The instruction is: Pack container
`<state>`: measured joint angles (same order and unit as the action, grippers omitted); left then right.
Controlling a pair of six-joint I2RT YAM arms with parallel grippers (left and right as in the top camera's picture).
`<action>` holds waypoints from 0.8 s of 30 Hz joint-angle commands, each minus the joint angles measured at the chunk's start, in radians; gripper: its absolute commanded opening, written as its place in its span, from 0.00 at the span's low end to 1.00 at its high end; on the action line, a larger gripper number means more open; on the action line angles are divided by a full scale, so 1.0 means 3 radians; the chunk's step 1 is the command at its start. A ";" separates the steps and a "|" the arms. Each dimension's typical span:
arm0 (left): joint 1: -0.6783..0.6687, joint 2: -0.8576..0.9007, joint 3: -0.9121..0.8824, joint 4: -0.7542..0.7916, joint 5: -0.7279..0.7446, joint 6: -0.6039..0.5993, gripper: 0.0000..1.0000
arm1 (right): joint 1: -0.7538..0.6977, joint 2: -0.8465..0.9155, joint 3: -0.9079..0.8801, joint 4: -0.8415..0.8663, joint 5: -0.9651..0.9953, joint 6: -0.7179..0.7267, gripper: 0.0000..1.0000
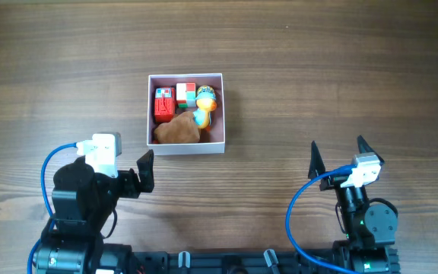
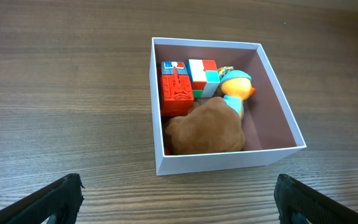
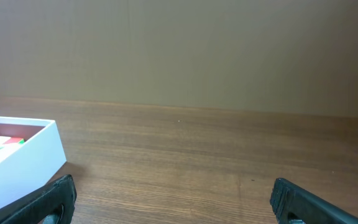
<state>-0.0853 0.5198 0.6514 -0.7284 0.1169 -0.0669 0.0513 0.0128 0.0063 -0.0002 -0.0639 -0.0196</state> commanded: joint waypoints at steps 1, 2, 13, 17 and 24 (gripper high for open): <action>-0.0009 0.0001 -0.0027 0.0005 -0.0020 -0.0056 1.00 | 0.0005 -0.0027 -0.0004 0.0011 -0.0052 0.0074 1.00; -0.0009 0.0001 -0.0027 0.0005 -0.0020 -0.0056 1.00 | 0.0005 -0.0027 -0.0004 0.0011 -0.0052 0.0075 1.00; 0.0031 -0.0270 -0.0042 -0.0167 -0.0070 -0.0053 1.00 | 0.0005 -0.0027 -0.0003 0.0011 -0.0052 0.0074 1.00; 0.0079 -0.0961 -0.0369 -0.0177 -0.0097 -0.0053 1.00 | 0.0005 -0.0027 -0.0003 0.0011 -0.0052 0.0074 1.00; 0.0186 -0.1701 -0.1289 0.0773 -0.0067 -0.0057 1.00 | 0.0005 -0.0027 -0.0004 0.0011 -0.0052 0.0074 1.00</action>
<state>-0.0532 0.0364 0.3576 -0.6502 0.0986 -0.0700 0.0513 0.0128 0.0063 -0.0002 -0.0650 -0.0196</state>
